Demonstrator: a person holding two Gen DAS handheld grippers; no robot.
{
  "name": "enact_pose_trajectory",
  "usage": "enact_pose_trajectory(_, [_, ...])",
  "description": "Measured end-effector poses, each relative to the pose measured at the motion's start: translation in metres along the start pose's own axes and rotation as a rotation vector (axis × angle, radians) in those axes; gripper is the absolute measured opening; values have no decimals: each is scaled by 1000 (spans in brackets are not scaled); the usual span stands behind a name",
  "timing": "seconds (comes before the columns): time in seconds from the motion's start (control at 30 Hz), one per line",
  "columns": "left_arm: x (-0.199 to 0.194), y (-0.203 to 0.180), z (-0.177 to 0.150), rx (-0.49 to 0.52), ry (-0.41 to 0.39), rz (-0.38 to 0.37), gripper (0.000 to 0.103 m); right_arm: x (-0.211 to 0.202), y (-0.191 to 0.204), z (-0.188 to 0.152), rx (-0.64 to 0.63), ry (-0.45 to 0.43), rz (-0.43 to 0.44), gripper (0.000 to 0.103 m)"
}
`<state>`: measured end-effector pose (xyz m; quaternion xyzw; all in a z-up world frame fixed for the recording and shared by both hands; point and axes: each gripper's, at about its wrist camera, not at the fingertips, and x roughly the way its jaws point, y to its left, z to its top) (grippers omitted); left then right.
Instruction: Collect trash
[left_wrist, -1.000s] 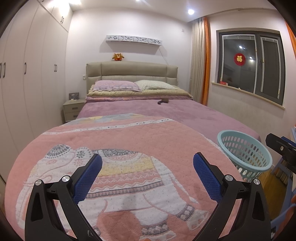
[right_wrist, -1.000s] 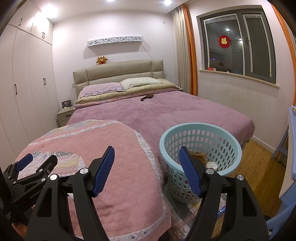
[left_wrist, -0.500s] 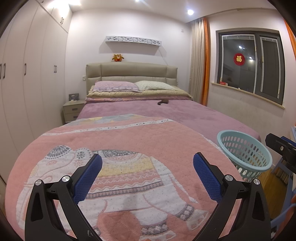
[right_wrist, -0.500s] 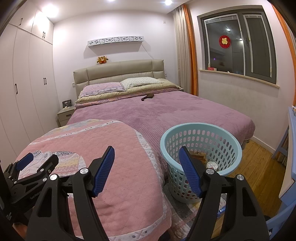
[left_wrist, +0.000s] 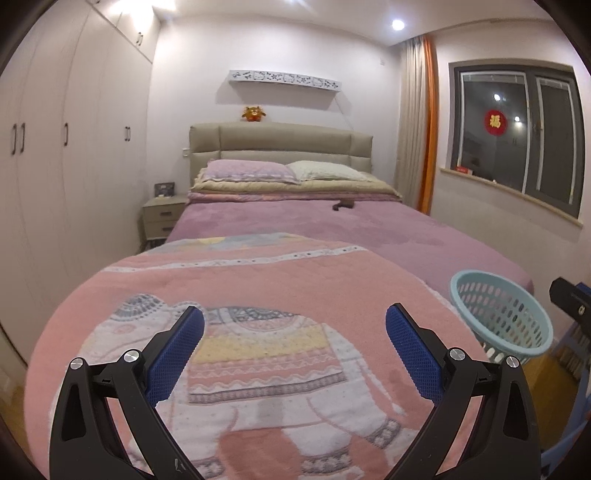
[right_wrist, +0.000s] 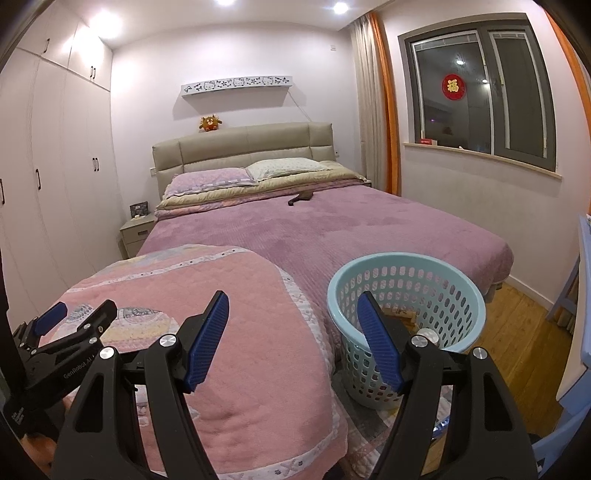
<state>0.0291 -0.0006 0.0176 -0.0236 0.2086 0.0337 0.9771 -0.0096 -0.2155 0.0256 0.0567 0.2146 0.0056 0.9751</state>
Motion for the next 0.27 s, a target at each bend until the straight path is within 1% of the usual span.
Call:
enact_pose_trajectory(0.17, [-11, -3, -1, 64, -6, 45, 96, -2, 7, 2, -21, 4, 8, 68])
enact_pose_trajectory(0.27, [-19, 2, 0, 82, -14, 67, 96, -4, 13, 4, -39, -3, 16, 68])
